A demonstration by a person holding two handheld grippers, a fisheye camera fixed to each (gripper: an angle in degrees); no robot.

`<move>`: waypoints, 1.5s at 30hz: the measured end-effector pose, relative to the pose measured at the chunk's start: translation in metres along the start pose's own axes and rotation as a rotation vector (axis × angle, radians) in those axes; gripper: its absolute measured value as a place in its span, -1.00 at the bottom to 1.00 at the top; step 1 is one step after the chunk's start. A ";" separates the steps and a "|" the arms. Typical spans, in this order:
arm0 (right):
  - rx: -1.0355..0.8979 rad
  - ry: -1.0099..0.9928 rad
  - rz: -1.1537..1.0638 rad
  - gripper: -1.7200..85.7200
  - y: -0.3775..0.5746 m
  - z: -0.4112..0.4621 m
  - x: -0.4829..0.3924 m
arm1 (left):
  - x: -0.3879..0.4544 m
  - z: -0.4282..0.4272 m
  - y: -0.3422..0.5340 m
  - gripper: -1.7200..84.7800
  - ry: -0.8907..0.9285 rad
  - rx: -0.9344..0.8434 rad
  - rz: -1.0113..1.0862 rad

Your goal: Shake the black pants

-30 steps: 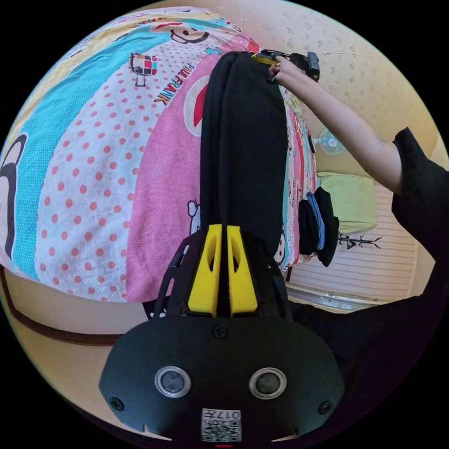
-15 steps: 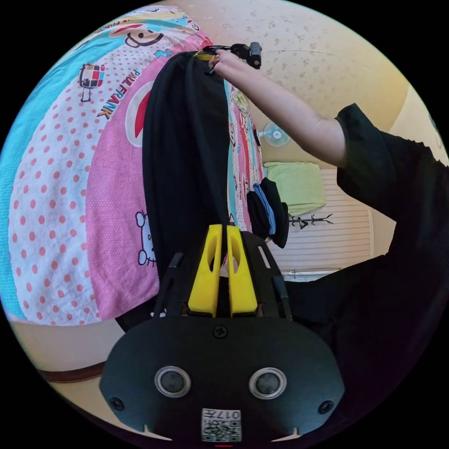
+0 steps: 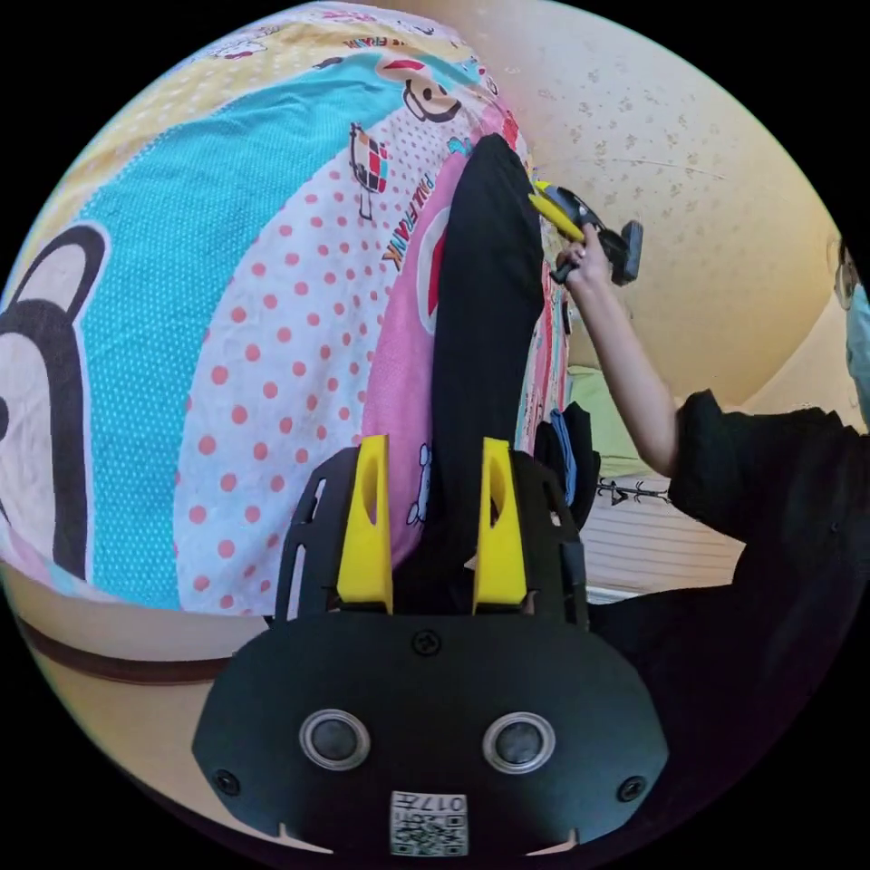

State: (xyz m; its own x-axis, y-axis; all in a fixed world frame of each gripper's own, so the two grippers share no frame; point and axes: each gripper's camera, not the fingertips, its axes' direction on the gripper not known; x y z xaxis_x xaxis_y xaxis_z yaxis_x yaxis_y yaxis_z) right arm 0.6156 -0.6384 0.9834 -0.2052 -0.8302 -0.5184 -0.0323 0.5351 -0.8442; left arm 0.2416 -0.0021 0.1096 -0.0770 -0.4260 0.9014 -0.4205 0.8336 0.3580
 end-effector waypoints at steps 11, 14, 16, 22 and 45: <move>-0.300 -0.082 0.334 -0.70 0.285 -0.075 0.054 | 0.026 0.059 -0.064 -0.68 -0.056 -0.237 0.099; -0.357 -0.256 0.386 -0.71 0.333 -0.077 0.043 | 0.028 0.075 -0.051 -0.73 -0.047 -0.304 0.073; -0.413 -0.334 0.398 -0.74 0.356 -0.075 0.035 | 0.030 0.089 -0.034 -0.76 -0.039 -0.374 0.058; -0.489 -0.422 0.358 -0.88 0.381 -0.106 0.029 | 0.060 0.104 0.013 -0.82 -0.133 -0.428 0.076; -0.191 -0.755 0.468 -0.69 0.355 -0.167 0.174 | 0.015 0.131 -0.096 -0.71 0.064 -0.394 0.016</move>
State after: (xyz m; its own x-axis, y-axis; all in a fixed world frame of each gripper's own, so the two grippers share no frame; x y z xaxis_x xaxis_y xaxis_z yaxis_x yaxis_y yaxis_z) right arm 0.4053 -0.5673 0.6165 0.4550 -0.3677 -0.8110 -0.2820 0.8044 -0.5229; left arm 0.1624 -0.1343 0.0567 -0.0188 -0.3993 0.9166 -0.0396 0.9164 0.3984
